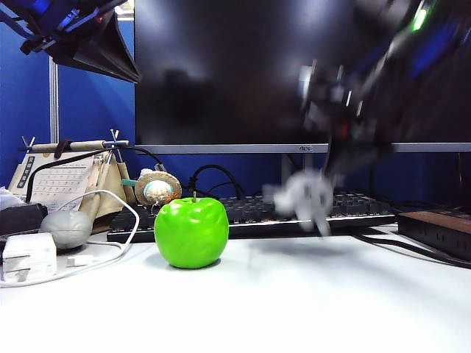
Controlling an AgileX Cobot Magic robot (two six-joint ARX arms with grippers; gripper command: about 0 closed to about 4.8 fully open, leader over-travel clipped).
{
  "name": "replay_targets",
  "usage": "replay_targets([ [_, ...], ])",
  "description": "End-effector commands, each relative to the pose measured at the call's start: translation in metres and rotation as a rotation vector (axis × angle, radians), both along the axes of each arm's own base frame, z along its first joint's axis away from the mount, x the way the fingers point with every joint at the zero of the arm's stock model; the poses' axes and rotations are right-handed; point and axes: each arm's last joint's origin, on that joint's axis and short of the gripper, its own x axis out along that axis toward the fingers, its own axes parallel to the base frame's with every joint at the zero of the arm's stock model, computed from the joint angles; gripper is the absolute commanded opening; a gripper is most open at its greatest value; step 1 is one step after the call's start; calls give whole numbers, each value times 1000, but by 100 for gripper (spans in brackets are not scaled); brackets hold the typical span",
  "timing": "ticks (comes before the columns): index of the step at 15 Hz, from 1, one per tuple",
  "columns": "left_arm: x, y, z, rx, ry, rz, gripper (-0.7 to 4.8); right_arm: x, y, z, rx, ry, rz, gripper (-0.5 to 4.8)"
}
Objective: Place the tilting octopus upright.
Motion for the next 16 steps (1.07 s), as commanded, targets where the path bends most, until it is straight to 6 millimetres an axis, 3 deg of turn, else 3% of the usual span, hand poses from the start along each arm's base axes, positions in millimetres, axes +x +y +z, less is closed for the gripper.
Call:
replay_targets([
  [1,0,0,2,-7,-14,-3,22,-15,-7,19,5,-5,-2,-5],
  [7,0,0,2,-8,-13,-5,22,-36,-16,10,-57,221,-45,-5],
  [16,-1,0,1,-2,1,-5,22,-37,-16,9,-30,262,-88,-5],
])
